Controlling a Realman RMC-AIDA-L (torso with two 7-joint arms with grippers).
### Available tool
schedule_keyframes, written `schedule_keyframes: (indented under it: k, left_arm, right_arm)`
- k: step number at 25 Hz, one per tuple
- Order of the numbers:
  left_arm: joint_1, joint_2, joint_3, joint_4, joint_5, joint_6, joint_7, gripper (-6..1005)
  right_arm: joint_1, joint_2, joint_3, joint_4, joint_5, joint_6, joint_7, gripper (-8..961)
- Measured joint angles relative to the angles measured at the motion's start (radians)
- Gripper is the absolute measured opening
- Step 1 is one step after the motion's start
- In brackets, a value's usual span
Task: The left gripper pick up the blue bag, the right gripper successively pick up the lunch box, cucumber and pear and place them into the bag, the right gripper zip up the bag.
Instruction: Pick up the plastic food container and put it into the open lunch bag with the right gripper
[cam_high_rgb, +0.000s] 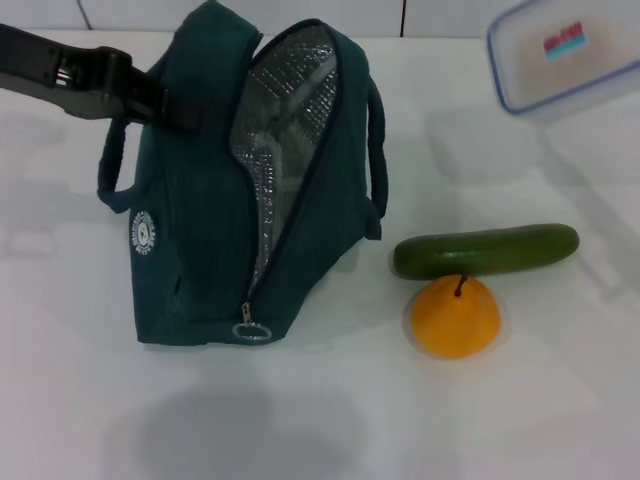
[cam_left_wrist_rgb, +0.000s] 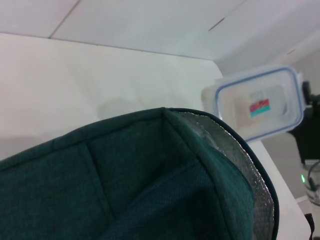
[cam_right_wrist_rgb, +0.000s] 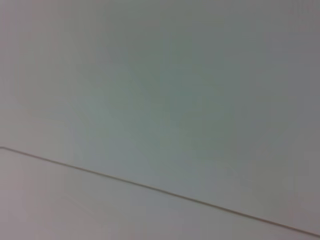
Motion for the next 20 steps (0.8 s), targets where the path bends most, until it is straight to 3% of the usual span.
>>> schedule_keyframes:
  k: [7,20]
  left_arm:
    - [-0.025,-0.002,0.004,-0.007,-0.002,0.001,-0.001,40]
    - [-0.042,-0.064,0.024,-0.007,0.017,-0.053,0.004,39]
  right_arm:
    - [0.105,0.0,-0.007,-0.016,0.03,-0.039,0.015,94]
    - [0.271,0.0,-0.077,-0.018,0.032,-0.025,0.054,93]
